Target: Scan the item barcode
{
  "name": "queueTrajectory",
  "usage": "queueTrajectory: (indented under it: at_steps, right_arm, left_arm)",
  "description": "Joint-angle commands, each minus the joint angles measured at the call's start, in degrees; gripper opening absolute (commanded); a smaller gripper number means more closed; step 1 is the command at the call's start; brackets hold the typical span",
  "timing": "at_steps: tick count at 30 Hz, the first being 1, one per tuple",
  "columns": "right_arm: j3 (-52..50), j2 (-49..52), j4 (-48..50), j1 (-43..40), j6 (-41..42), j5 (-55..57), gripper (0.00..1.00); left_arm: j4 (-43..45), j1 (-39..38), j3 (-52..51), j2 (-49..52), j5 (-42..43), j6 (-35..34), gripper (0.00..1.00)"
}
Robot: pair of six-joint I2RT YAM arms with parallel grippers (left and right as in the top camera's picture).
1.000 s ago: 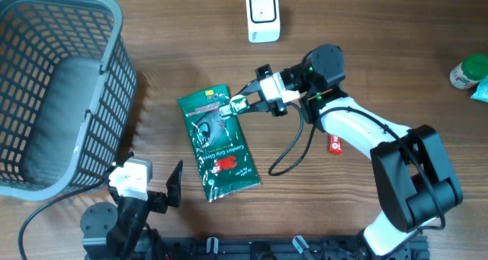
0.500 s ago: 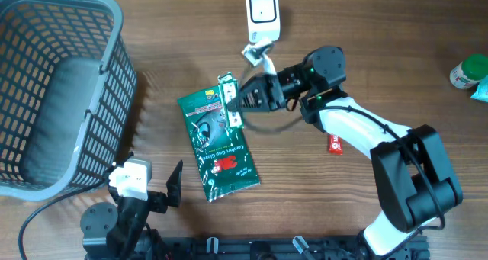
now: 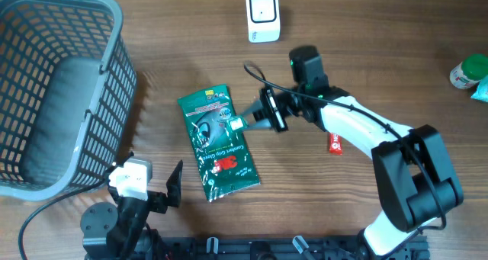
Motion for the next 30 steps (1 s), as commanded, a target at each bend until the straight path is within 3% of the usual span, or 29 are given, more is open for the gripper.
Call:
queueTrajectory:
  at_steps: [1,12,15,17,19,21,23,30]
  right_arm:
    - [0.1,0.2,-10.2,-2.7,0.9,0.7,0.04]
    - [0.3,0.2,-8.1,-5.6,-1.2,1.8,0.05]
    - [0.3,0.2,-1.1,-6.6,-16.5,17.1,0.07]
    - [0.3,0.2,4.0,-7.0,-32.1,25.9,0.17]
    - [0.3,0.2,7.8,-7.5,-44.5,32.6,0.15]
    - [0.3,0.2,8.3,-7.6,-57.0,40.9,0.04]
    - [0.1,0.4,5.7,-7.2,-68.6,52.0,0.04]
    - [0.0,0.7,0.8,-3.7,-68.4,80.1,0.05]
  left_arm:
    - [0.1,-0.3,-0.4,-0.4,0.7,-0.6,1.0]
    - [0.1,-0.3,-0.4,-0.4,0.7,-0.6,1.0]
    - [0.1,-0.3,-0.4,-0.4,0.7,-0.6,1.0]
    - [0.1,-0.3,-0.4,-0.4,0.7,-0.6,1.0]
    - [0.1,-0.3,-0.4,-0.4,0.7,-0.6,1.0]
    - [0.1,-0.3,-0.4,-0.4,0.7,-0.6,1.0]
    - [0.1,-0.3,-0.4,-0.4,0.7,-0.6,1.0]
    - [0.1,-0.3,-0.4,-0.4,0.7,-0.6,1.0]
